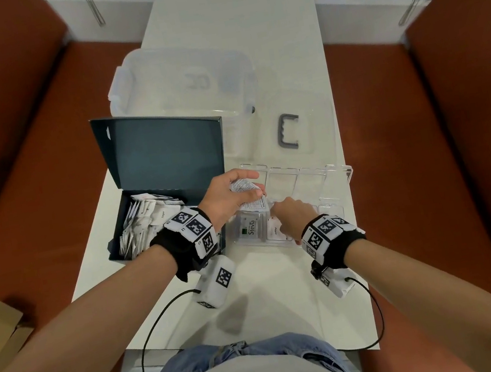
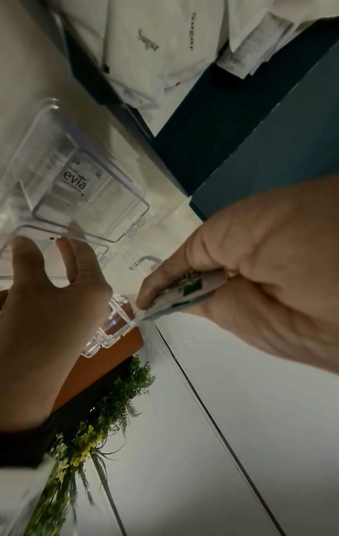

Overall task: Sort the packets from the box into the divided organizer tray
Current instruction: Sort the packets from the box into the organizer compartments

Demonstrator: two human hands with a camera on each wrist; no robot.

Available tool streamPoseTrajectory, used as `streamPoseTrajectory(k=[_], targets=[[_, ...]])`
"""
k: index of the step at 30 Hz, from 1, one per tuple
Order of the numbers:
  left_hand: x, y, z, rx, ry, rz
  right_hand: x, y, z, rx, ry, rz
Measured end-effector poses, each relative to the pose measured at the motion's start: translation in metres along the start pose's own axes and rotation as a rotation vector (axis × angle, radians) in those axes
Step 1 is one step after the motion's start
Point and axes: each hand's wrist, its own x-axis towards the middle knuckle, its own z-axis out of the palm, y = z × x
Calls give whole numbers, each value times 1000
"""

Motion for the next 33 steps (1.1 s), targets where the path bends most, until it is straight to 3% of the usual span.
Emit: streamPoseTrajectory(k=[11, 20, 25, 33], targets=[[-2, 1, 1, 1, -6, 7, 9, -2, 7, -133, 50, -15], [-2, 3, 0, -1, -11, 5, 5, 7, -1, 13, -3, 1], [-3, 7, 0, 5, -11, -3, -6, 17, -20, 246, 52, 13], [-1, 16, 10, -72, -14, -101, -31, 26, -64, 861, 306, 13]])
